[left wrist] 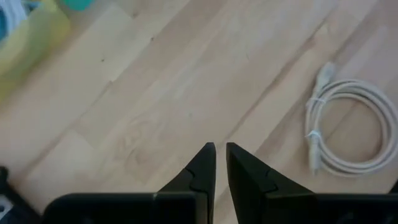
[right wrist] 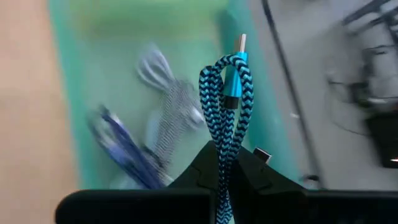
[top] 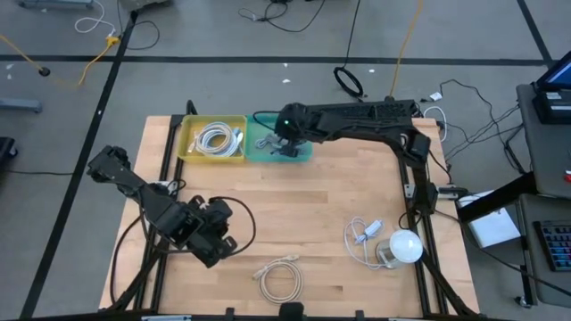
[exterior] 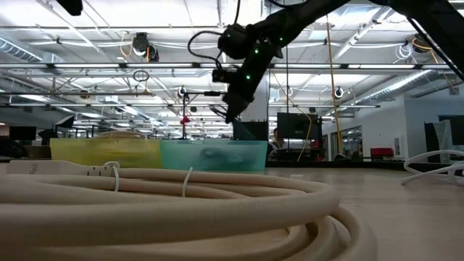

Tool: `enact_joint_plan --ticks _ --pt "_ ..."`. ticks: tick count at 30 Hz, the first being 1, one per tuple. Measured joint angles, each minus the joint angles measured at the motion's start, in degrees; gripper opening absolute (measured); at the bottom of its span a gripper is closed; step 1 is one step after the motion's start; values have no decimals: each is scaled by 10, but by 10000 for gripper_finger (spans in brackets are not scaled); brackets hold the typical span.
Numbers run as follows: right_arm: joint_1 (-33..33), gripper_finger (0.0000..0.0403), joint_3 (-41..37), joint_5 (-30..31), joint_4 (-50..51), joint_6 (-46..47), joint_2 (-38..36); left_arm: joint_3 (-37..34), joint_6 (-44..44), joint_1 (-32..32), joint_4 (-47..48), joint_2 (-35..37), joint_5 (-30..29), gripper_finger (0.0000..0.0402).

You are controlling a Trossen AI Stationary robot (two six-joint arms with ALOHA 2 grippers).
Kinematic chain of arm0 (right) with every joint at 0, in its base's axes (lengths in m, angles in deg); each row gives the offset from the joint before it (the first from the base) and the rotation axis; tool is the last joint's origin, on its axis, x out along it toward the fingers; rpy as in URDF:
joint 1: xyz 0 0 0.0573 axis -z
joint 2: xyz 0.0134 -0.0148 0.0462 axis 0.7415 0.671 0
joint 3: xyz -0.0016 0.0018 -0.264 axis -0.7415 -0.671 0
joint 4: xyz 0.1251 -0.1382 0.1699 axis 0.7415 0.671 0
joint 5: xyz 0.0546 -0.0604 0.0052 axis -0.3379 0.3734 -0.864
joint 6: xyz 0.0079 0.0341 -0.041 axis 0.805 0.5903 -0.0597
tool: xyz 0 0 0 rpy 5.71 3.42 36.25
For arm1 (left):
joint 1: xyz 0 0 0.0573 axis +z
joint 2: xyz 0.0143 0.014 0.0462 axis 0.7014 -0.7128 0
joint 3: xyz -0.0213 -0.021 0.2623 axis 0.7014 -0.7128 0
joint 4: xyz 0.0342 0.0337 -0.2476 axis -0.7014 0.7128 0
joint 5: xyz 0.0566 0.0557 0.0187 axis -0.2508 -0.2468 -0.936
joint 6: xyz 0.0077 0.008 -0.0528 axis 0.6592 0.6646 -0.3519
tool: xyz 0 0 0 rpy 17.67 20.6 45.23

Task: Pick & Place USB Port
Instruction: Put the blue charger cable into the green bin

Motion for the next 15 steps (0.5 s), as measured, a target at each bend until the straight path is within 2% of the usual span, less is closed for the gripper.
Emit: enact_joint_plan --ticks 4,10,15 --pt "-3 5 -1 52 -1 -81 2 0 -18 0 13 0 -16 42" --pt "-3 5 -1 54 -34 -111 1 0 -21 0 20 0 -24 42" --pt "-10 50 -1 53 -40 -117 1 0 -36 0 20 0 -26 42"
